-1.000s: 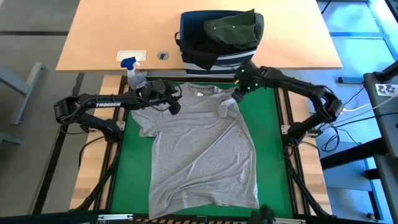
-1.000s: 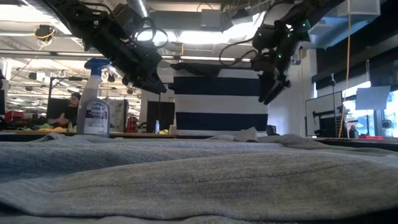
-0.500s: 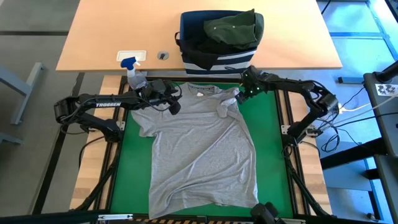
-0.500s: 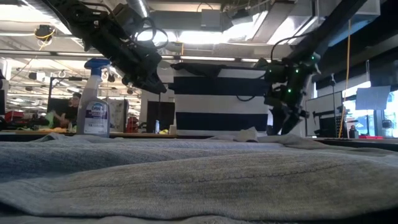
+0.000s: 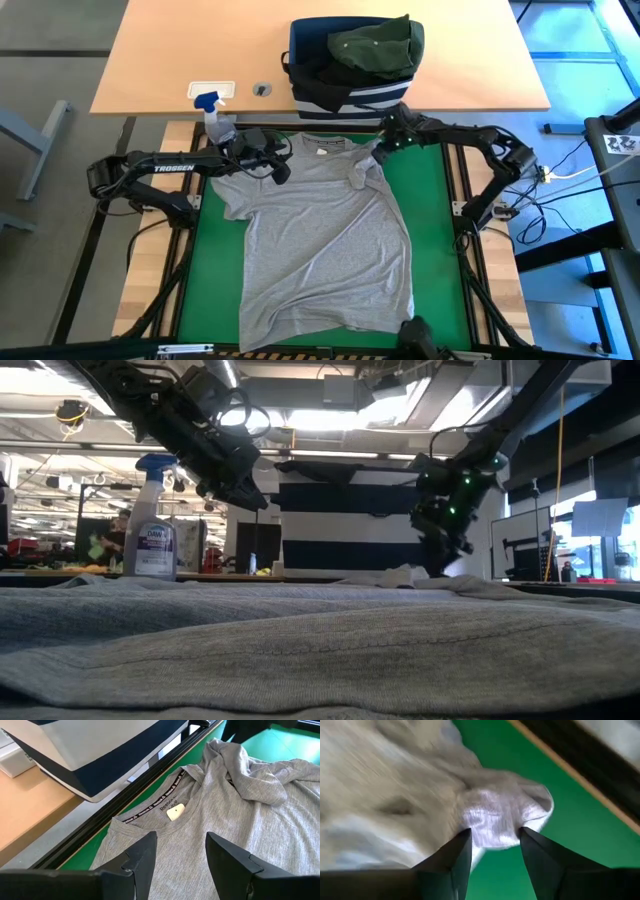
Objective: Fold Laundry from Bin
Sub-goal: Fold the gray shirt
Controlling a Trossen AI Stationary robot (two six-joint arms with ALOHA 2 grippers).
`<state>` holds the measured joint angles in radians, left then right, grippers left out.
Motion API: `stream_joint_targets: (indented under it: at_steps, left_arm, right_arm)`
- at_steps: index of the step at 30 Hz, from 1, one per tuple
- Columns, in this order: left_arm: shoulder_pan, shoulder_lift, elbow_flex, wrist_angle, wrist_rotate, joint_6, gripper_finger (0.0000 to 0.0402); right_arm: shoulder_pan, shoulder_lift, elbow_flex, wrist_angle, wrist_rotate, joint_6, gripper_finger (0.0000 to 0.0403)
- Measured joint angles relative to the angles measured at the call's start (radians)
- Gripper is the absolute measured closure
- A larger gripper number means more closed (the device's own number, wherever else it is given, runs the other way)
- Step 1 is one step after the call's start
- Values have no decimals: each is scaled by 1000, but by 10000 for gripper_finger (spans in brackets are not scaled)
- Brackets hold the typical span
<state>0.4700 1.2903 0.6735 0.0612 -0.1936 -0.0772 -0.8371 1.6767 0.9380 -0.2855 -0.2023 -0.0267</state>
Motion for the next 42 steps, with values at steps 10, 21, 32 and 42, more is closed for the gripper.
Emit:
stream_joint_targets:
  at_steps: [10,21,32,42]
  left_arm:
    - [0,0,0,0,0,1,237]
    - [-7,0,0,0,8,-23,237]
    - [-7,0,0,1,23,-25,237]
    - [-7,0,0,1,58,-21,237]
  right_arm:
    - [62,48,14,279,-87,198,242]
    - [127,-86,64,-220,-140,134,242]
    - [258,-43,9,-122,-74,263,168]
    - [310,10,12,-16,-30,361,256]
